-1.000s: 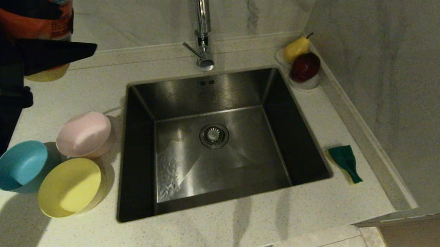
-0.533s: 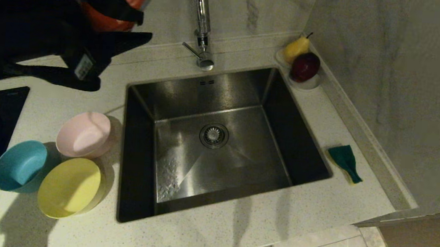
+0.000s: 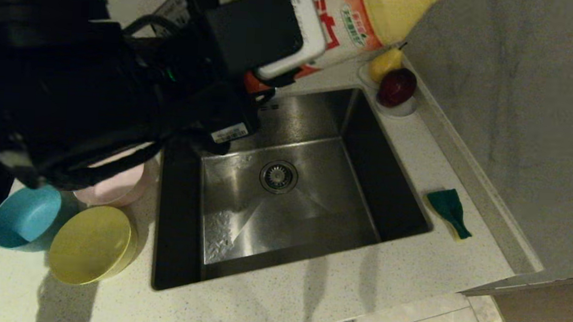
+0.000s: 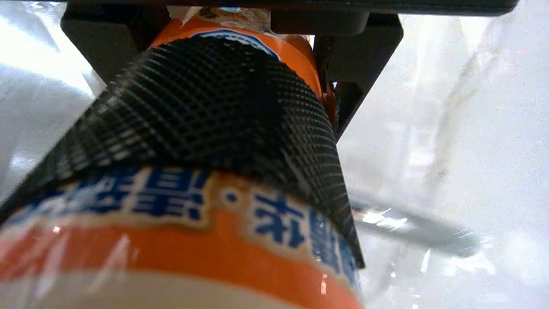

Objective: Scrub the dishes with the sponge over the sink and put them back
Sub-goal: Squeeze it onto the sponge

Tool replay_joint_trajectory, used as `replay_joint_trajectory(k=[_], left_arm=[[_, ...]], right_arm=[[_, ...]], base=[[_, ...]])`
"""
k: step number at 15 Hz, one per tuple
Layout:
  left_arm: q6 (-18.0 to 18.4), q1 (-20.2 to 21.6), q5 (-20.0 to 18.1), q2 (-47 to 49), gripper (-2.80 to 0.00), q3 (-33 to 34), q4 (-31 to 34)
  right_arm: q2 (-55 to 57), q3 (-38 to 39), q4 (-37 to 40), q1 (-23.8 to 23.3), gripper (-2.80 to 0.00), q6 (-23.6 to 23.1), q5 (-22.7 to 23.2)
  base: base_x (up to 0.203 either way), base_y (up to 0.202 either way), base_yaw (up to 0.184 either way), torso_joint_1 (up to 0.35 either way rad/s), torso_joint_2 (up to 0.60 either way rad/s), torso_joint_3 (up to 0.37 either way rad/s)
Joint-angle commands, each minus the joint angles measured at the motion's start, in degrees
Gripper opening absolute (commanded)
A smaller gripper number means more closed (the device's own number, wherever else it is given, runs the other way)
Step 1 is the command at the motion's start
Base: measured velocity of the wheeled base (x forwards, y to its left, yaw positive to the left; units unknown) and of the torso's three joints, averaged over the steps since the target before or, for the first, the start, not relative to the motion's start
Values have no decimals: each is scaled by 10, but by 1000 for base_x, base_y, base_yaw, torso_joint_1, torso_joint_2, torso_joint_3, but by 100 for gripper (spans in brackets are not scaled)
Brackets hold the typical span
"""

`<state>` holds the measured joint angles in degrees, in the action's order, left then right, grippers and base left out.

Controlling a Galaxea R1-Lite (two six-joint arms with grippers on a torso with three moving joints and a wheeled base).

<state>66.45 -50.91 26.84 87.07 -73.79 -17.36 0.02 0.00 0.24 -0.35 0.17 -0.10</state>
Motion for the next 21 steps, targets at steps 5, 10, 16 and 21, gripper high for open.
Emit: replay_joint_trajectory(k=[5, 10, 16, 21], left_arm=[[2, -53, 70, 125, -280, -27, -36], [4, -80, 159, 236, -280, -93, -97], [40, -88, 207, 330, -280, -152, -126], [118, -89, 212, 348, -280, -162, -124]], right_arm=[[0, 0, 0, 0, -280, 0, 0], [1, 0, 0, 0, -280, 0, 0], [1, 0, 0, 0, -280, 0, 0], [1, 0, 0, 0, -280, 0, 0]], base=[[0, 0, 0, 0, 0, 0], [0, 0, 0, 0, 0, 0], [0, 0, 0, 0, 0, 0], [0, 0, 0, 0, 0, 0]])
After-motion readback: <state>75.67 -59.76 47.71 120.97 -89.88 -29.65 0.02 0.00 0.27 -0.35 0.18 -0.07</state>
